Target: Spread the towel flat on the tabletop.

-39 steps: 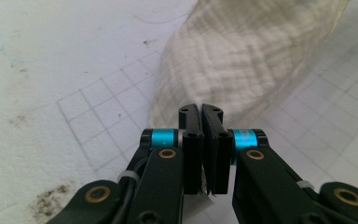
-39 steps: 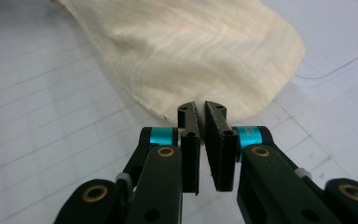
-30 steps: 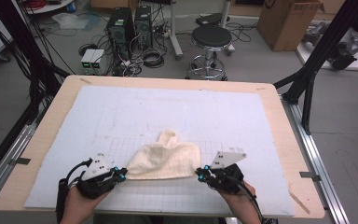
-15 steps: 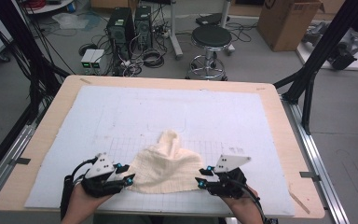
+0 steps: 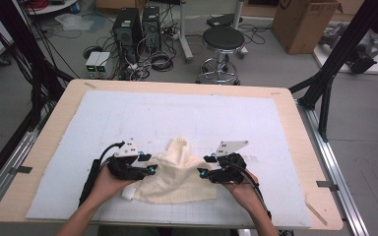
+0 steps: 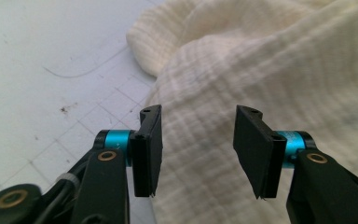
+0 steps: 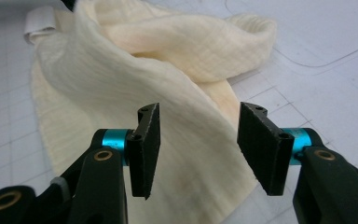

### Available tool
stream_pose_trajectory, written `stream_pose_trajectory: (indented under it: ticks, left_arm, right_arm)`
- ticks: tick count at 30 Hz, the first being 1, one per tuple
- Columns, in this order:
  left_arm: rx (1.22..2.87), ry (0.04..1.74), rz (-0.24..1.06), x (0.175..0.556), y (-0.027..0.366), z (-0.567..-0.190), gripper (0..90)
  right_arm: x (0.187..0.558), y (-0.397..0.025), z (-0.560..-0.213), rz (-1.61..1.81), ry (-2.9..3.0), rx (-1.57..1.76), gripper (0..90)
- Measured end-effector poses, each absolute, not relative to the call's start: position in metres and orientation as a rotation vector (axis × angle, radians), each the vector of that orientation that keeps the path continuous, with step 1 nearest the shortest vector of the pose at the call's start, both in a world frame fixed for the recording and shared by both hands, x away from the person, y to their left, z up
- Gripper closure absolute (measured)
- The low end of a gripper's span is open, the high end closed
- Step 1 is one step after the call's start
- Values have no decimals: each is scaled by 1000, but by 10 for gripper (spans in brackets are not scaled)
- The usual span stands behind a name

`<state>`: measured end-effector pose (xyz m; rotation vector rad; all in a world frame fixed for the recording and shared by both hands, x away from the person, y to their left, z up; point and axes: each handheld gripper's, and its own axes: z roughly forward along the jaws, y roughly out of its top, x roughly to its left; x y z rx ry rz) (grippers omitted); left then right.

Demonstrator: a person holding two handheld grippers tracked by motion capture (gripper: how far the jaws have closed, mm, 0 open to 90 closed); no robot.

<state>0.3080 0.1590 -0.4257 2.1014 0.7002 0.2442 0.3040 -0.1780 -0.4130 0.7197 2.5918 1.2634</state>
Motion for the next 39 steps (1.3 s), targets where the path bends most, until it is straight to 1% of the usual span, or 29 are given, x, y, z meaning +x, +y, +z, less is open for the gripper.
stream_pose_trajectory:
  ticks: [3,5,6,7,9,10,11,12,16,23,27,28,29,30,32,33,34,36,39]
  left_arm:
    - [2141,733,224,314,157,-434,528]
    - [2165,739,225,317,157,-438,609]
    - [2173,737,233,318,156,-440,609]
    - [2172,738,242,318,156,-440,642]
    - [2176,745,263,318,156,-440,721]
    - [2184,746,270,317,157,-439,806]
    - [2192,747,276,317,157,-439,806]
    - [2197,748,287,315,158,-438,875]
    - [2209,731,330,308,159,-434,896]
    - [2179,731,378,286,178,-427,897]
    - [2146,741,347,281,190,-426,895]
    - [2126,739,332,281,190,-425,882]
    - [2121,742,322,283,189,-424,751]
    - [2112,743,314,285,187,-424,751]
    - [2118,721,305,290,180,-423,630]
    - [2123,714,311,293,176,-422,630]
    - [2126,712,303,296,171,-422,568]
    - [2133,691,283,304,162,-422,523]
    - [2135,686,225,316,152,-423,534]
  right_arm:
    - [311,-177,-418,1265,2621,723,515]
    - [315,-174,-423,1257,2648,738,596]
    - [315,-174,-423,1257,2648,738,596]
    - [315,-173,-424,1252,2659,740,622]
    - [316,-172,-427,1226,2685,736,706]
    - [316,-171,-430,1205,2720,747,788]
    - [316,-171,-430,1205,2720,747,788]
    - [315,-172,-430,1209,2732,754,828]
    - [311,-180,-426,1230,2694,779,849]
    - [294,-192,-415,1264,2642,778,847]
    - [288,-193,-415,1268,2641,768,839]
    - [286,-193,-415,1264,2644,763,837]
    - [282,-192,-414,1256,2644,747,836]
    - [282,-192,-414,1256,2644,747,836]
    - [278,-192,-415,1245,2652,737,836]
    - [278,-192,-415,1245,2652,737,836]
    - [277,-193,-416,1243,2657,744,835]
    - [277,-195,-419,1238,2665,739,825]
    - [277,-196,-419,1243,2663,744,819]
